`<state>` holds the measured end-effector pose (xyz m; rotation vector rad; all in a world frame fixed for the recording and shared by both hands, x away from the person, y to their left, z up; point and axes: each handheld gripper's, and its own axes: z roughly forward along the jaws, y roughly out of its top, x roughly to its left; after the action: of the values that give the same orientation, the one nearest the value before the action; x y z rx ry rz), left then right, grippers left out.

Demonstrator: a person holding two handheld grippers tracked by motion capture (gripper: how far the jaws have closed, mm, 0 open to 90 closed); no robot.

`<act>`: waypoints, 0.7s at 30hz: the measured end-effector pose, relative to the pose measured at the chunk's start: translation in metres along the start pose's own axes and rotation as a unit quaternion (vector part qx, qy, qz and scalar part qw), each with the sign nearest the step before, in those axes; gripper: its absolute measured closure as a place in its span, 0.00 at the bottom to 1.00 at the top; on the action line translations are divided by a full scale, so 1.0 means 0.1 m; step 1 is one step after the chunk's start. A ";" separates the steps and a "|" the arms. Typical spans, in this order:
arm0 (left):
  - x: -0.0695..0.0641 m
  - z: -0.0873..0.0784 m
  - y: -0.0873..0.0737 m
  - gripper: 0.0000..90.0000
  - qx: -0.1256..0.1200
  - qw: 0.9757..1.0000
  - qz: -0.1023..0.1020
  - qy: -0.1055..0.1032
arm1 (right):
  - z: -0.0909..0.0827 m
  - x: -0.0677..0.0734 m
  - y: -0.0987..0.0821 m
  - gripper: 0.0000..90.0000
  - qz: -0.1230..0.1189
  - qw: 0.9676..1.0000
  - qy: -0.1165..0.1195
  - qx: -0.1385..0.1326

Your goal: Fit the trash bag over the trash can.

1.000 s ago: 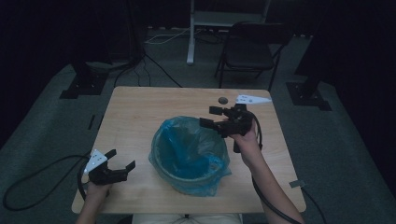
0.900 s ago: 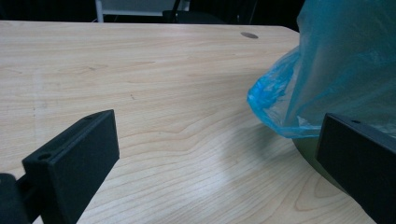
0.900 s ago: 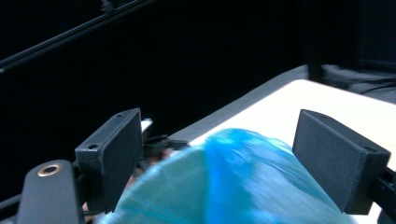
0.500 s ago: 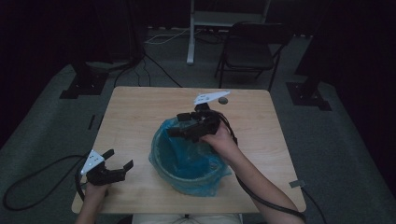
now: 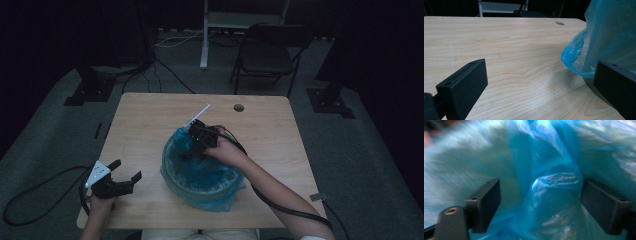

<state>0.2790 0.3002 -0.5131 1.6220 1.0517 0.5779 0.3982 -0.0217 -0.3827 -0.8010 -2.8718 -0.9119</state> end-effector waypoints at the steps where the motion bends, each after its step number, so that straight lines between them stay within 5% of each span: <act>1: 0.00 0.00 0.00 0.00 -0.002 1.000 -0.001 -0.001 | 0.01 -0.01 0.00 0.24 0.004 1.000 -0.017 0.000; 4: -0.01 -0.01 0.00 0.00 -0.005 1.000 0.001 -0.003 | 0.05 -0.04 0.00 0.21 0.000 0.999 -0.039 0.012; 8: -0.01 -0.02 0.01 0.00 -0.005 1.000 0.001 -0.001 | 0.03 -0.04 0.00 0.20 -0.007 0.999 -0.030 0.013; 16: 0.00 -0.01 0.00 0.00 -0.004 1.000 -0.001 -0.004 | -0.26 -0.04 -0.01 0.20 -0.004 0.999 -0.009 -0.035; 21: -0.02 0.01 0.00 0.00 -0.003 1.000 0.001 -0.006 | -0.52 -0.05 -0.06 0.20 0.010 0.996 -0.004 -0.087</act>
<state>0.2787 0.2985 -0.5132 1.6203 1.0380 0.5716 0.3930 -0.0563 -0.3439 -0.8449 -2.8148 -1.1732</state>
